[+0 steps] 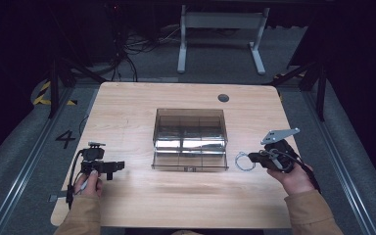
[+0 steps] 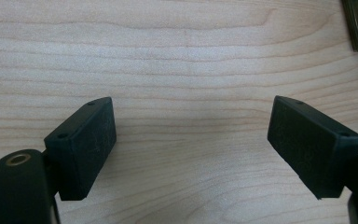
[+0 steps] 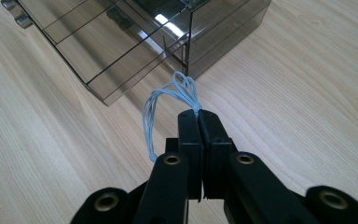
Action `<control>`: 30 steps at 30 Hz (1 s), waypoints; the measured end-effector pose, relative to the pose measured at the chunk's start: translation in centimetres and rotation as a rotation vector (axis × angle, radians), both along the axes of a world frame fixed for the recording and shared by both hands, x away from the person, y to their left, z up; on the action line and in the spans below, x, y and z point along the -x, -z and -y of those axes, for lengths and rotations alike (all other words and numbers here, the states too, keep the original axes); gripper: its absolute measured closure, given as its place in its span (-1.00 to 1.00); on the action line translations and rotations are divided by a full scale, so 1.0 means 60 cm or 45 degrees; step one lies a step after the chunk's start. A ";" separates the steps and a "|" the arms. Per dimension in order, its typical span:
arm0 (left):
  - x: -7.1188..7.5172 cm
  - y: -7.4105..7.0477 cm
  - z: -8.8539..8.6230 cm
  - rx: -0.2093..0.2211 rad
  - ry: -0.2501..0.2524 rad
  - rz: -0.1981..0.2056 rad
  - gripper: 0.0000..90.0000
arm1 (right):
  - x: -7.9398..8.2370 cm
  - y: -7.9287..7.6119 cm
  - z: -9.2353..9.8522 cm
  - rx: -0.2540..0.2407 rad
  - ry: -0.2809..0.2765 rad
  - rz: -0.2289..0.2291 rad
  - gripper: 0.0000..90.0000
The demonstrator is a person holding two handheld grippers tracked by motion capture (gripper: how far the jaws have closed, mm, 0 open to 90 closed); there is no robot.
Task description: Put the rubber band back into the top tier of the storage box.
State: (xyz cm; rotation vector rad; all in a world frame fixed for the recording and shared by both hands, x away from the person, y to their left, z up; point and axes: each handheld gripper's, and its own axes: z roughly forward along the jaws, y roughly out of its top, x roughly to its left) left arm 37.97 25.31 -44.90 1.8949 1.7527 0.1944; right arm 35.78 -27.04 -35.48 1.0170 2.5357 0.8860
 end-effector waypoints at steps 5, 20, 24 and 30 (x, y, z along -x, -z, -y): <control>0.000 0.000 0.001 0.000 -0.002 -0.001 -0.64 | 0.000 -0.011 0.005 -0.015 0.017 0.012 0.97; -0.003 0.004 0.002 -0.007 0.012 -0.024 -0.64 | -0.003 -0.056 0.017 -0.060 0.049 0.044 0.96; -0.004 0.005 0.004 -0.009 0.017 -0.036 -0.64 | -0.004 -0.061 0.018 -0.075 0.050 0.039 0.96; -0.004 0.006 0.004 -0.010 0.020 -0.042 -0.64 | -0.003 -0.076 0.017 -0.098 0.032 0.045 0.96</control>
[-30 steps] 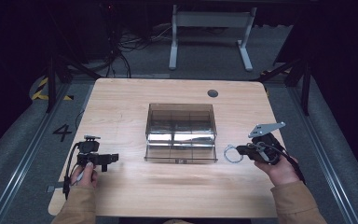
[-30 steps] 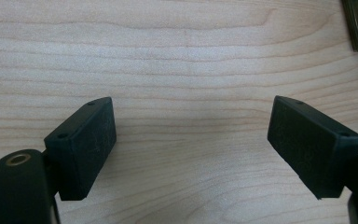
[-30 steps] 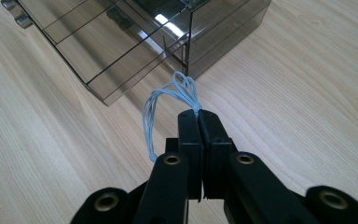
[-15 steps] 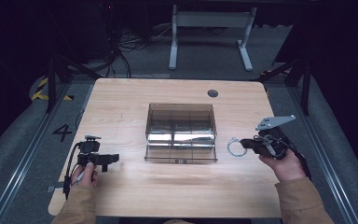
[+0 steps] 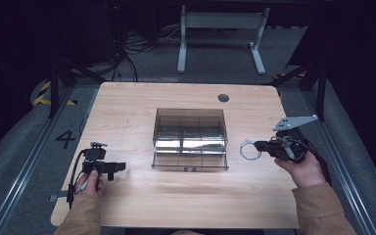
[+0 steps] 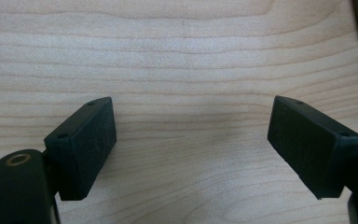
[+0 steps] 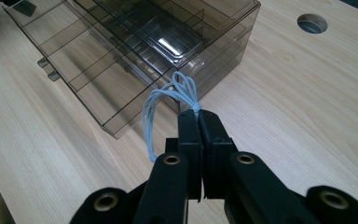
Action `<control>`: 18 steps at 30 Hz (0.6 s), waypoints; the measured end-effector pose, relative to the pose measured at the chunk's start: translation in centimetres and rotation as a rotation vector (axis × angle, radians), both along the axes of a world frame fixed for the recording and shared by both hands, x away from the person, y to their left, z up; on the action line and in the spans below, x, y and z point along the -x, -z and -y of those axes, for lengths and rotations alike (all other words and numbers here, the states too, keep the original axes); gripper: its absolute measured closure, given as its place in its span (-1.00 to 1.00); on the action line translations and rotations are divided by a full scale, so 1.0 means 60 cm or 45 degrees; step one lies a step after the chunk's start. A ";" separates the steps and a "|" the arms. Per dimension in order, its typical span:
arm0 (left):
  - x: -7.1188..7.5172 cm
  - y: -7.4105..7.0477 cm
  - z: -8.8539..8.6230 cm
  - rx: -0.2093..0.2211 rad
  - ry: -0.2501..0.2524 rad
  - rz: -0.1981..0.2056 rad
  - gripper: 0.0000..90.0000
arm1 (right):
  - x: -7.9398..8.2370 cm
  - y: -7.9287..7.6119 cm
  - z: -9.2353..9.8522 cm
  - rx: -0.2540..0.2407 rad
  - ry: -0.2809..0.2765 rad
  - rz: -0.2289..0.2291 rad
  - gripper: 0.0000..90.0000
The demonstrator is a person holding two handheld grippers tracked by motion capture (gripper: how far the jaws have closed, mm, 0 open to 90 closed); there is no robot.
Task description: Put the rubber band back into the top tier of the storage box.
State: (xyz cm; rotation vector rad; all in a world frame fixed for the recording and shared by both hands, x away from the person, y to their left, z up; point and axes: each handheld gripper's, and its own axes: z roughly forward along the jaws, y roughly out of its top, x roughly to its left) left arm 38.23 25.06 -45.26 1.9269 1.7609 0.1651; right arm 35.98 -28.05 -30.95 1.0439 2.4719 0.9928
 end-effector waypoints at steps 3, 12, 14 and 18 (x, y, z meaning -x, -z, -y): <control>0.000 0.000 0.000 -0.001 -0.002 0.003 -0.64 | -0.002 -0.005 -0.002 0.006 0.002 0.007 0.96; 0.000 0.000 -0.002 -0.012 -0.014 -0.005 -0.64 | -0.006 -0.023 -0.029 0.017 -0.044 0.026 0.96; 0.000 0.000 -0.002 -0.012 -0.014 -0.006 -0.64 | -0.007 -0.026 -0.037 0.017 -0.058 0.024 0.96; 0.000 0.000 -0.002 -0.013 -0.016 -0.008 -0.64 | -0.011 -0.027 -0.053 0.016 -0.086 0.020 0.96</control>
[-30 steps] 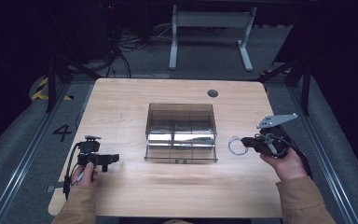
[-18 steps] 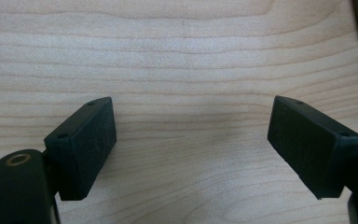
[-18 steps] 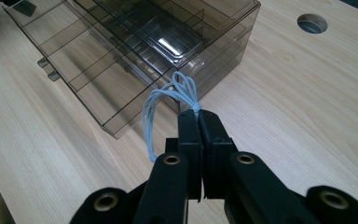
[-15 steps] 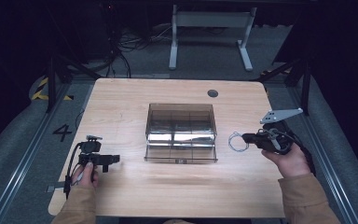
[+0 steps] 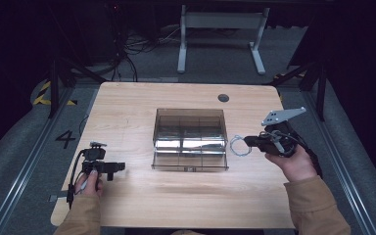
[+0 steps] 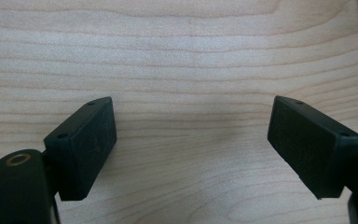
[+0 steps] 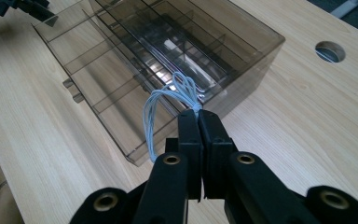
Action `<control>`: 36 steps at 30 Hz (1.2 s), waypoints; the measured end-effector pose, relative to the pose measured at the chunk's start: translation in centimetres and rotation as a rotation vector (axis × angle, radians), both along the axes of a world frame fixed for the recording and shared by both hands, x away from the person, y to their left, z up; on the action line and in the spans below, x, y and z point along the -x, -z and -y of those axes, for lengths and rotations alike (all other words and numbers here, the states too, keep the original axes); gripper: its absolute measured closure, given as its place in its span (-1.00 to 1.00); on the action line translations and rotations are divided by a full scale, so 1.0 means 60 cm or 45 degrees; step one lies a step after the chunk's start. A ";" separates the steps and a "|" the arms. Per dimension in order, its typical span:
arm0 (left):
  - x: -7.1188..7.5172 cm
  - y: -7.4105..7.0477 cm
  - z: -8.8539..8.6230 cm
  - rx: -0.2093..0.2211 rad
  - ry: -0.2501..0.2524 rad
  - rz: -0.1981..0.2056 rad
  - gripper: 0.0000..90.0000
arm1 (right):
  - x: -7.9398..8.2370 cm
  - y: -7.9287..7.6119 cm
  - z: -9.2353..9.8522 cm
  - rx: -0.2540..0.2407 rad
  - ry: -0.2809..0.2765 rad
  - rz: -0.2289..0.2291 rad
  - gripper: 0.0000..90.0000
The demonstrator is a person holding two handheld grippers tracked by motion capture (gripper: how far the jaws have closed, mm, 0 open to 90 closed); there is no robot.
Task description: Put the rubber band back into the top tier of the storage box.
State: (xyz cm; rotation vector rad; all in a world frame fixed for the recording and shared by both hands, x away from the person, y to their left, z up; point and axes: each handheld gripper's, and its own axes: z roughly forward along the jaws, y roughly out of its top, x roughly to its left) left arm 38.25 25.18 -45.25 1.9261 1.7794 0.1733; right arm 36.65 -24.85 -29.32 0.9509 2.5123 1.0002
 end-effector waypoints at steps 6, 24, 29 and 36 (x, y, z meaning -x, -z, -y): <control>0.000 0.000 0.000 0.001 0.003 0.000 -0.64 | -0.005 -0.002 -0.026 -0.003 -0.047 0.003 0.96; 0.000 0.000 0.002 -0.024 -0.002 -0.007 -0.64 | -0.020 -0.010 -0.105 -0.015 -0.165 0.007 0.96; -0.001 0.000 0.002 -0.024 -0.005 -0.007 -0.64 | -0.024 -0.010 -0.116 -0.022 -0.174 0.008 0.96; -0.001 0.000 0.002 -0.024 -0.003 -0.005 -0.64 | -0.030 -0.006 -0.134 -0.026 -0.197 0.002 0.96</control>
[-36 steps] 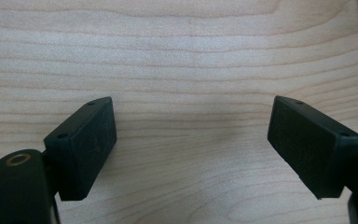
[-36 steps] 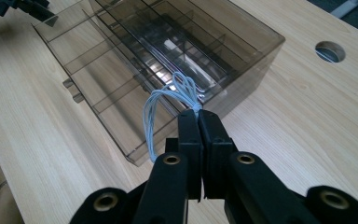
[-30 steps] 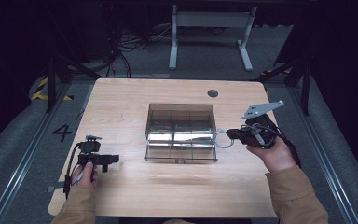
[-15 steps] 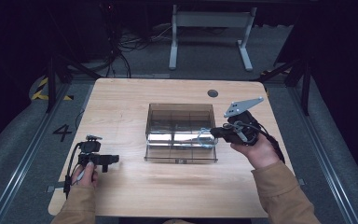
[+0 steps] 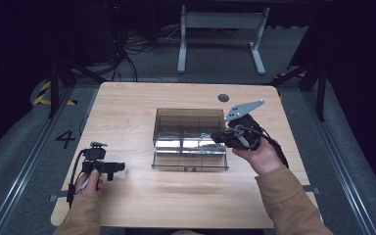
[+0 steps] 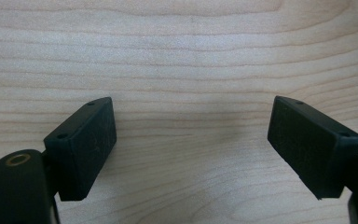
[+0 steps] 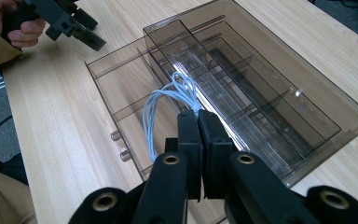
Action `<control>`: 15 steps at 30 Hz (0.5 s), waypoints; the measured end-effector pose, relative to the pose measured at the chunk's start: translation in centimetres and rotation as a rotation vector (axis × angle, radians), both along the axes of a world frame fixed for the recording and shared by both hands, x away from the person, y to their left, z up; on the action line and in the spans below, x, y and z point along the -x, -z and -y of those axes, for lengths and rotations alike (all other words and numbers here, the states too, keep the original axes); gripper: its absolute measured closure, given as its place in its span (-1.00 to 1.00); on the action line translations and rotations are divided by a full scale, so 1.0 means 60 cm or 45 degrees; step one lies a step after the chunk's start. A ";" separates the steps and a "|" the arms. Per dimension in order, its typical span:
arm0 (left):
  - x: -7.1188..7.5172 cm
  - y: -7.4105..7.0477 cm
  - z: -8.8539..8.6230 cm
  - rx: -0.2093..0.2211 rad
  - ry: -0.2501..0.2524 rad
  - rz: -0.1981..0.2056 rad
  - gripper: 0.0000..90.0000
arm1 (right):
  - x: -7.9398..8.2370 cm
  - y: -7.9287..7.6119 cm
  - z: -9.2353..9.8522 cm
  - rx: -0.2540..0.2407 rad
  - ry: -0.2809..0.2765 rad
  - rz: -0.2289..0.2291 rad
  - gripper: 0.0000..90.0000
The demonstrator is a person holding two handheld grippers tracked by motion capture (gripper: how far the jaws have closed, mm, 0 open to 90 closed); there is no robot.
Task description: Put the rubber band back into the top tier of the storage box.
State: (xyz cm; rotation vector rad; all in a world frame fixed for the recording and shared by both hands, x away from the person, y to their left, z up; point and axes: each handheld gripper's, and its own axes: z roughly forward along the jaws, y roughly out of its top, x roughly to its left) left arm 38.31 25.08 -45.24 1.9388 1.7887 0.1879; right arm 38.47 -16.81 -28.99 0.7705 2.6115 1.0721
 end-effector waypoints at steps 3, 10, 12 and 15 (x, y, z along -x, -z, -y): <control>0.000 0.000 0.000 0.007 -0.003 -0.002 -0.64 | -0.003 0.002 -0.007 -0.002 -0.005 -0.003 0.96; 0.000 0.000 -0.002 0.022 0.002 -0.001 -0.64 | -0.012 0.007 -0.022 -0.024 -0.019 -0.011 0.96; 0.000 0.000 -0.002 0.023 0.003 -0.001 -0.64 | -0.013 0.010 -0.029 -0.019 -0.025 -0.017 0.96; 0.000 0.000 -0.003 0.030 0.010 0.002 -0.64 | -0.017 0.014 -0.038 -0.013 -0.036 -0.026 0.96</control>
